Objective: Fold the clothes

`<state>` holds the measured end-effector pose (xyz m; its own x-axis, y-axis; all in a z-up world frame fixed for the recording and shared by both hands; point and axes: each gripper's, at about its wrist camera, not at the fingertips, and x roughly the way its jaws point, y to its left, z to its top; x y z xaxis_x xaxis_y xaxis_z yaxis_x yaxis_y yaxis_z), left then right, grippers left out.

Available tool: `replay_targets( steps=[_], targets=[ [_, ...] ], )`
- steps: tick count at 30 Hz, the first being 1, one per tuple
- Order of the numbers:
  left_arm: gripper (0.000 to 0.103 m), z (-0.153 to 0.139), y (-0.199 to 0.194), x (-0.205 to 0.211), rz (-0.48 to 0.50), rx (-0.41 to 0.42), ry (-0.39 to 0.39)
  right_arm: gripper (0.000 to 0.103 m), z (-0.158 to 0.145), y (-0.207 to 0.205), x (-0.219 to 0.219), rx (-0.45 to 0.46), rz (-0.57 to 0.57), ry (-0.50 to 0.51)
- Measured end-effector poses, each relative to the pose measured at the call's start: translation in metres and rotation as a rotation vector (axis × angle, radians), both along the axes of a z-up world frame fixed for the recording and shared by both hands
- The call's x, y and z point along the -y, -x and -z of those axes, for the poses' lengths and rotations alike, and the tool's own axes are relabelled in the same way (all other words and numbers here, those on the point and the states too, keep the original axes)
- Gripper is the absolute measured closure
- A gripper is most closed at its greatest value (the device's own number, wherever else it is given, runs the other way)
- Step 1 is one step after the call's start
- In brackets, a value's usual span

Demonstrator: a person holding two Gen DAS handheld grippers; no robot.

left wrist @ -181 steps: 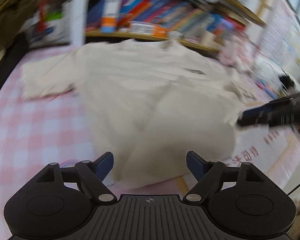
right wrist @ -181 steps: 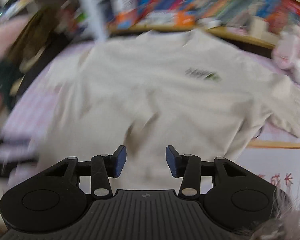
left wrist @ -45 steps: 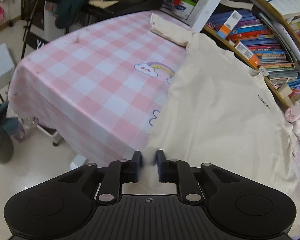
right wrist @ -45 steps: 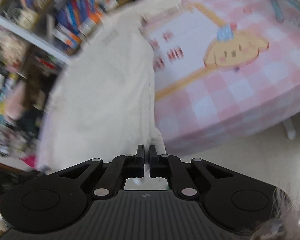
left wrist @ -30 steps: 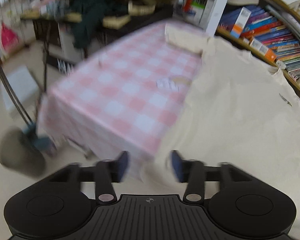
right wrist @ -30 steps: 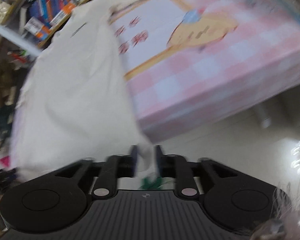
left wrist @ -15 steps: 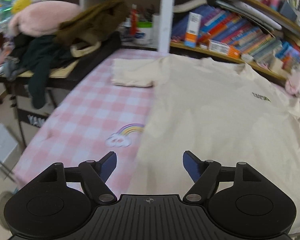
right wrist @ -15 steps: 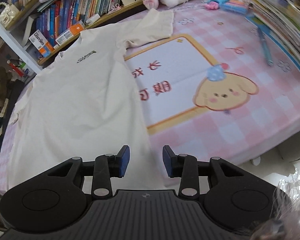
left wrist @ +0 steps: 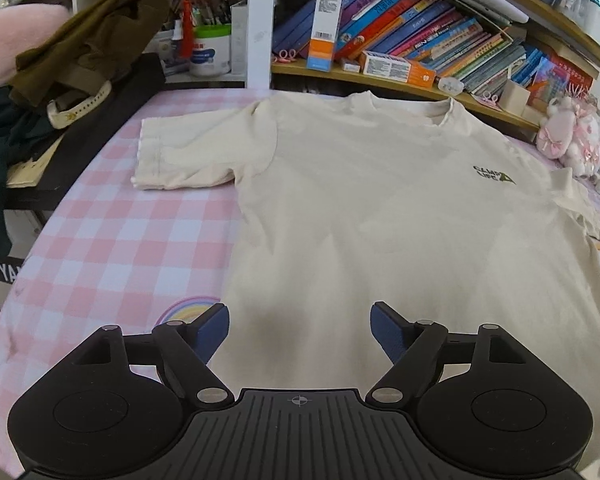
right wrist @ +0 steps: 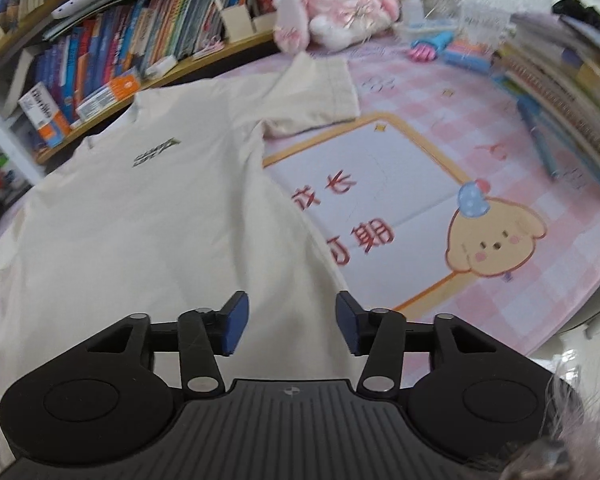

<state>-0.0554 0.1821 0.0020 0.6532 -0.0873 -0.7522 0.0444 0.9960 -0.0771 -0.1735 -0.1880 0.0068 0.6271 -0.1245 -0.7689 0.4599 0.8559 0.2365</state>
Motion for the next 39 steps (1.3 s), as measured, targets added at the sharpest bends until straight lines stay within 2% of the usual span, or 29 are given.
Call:
replay_targets(
  steps=[4,13,22,31,36,39],
  targets=[
    [0.02,0.004,-0.013,0.002,0.0,-0.011,0.002,0.041,-0.004,-0.01,-0.008,-0.004,0.042,0.03],
    [0.018,0.014,-0.03,0.018,0.099,-0.018,-0.03,0.037,-0.007,-0.027,-0.027,-0.033,0.067,0.043],
    [0.018,0.016,-0.039,0.03,0.059,-0.044,-0.037,0.036,-0.002,-0.044,-0.012,-0.032,0.086,0.007],
    [0.017,0.01,-0.039,0.085,-0.01,-0.048,-0.089,0.04,0.006,-0.072,0.047,-0.012,0.039,-0.055],
    [0.016,0.009,-0.032,0.132,-0.012,-0.047,-0.187,0.046,0.005,-0.09,0.091,0.025,-0.009,-0.07],
    [0.016,0.009,-0.024,0.157,-0.001,-0.038,-0.216,0.049,0.009,-0.099,0.116,0.043,-0.033,-0.091]
  ],
)
